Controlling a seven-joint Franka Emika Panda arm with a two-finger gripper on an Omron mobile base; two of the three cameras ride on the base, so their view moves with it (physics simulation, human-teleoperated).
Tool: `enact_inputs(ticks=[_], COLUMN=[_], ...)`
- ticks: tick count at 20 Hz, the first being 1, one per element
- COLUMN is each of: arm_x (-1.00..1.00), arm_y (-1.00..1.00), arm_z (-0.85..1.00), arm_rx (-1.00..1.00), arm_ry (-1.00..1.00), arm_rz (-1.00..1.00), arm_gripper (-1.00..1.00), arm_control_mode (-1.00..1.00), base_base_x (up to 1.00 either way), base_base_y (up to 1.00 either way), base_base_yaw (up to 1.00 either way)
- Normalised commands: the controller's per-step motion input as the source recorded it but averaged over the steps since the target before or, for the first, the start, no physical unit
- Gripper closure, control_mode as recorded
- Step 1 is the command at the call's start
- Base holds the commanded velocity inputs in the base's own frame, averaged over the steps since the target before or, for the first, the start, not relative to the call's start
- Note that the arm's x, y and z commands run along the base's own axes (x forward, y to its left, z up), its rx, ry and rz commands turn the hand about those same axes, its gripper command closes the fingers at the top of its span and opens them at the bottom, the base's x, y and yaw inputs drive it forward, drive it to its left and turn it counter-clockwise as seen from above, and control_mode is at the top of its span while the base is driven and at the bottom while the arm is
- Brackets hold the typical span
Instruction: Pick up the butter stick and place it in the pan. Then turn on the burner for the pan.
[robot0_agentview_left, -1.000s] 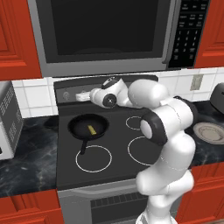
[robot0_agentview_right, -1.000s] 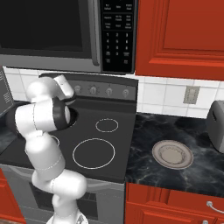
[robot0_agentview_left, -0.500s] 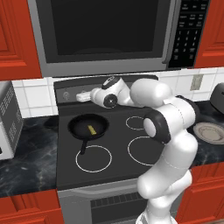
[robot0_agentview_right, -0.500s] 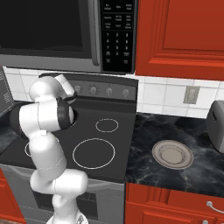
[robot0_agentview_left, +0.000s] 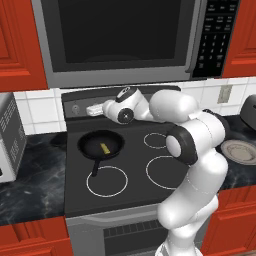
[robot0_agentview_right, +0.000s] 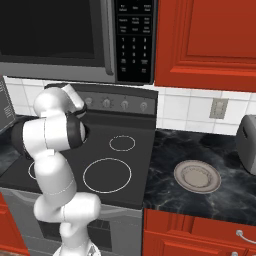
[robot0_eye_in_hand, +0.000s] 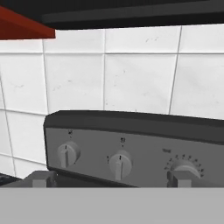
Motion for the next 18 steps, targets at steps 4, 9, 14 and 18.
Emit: enact_inputs(ticks=[4, 9, 14, 18], arm_x=[0.0, 0.0, 0.0, 0.0], arm_y=[0.0, 0.0, 0.0, 0.0], arm_z=[0.0, -0.05, -0.18, -0.25], arm_rx=[0.0, 0.0, 0.01, 0.02], arm_ry=[0.0, 0.0, 0.0, 0.0], arm_rz=[0.0, 0.0, -0.04, -0.11], arm_gripper=[-1.0, -1.0, -1.0, -1.0], arm_control_mode=[-1.0, -1.0, -1.0, -1.0], base_base_x=[0.0, 0.0, 0.0, 0.0], base_base_y=[0.0, 0.0, 0.0, 0.0], base_base_yaw=[0.0, 0.0, 0.0, 0.0])
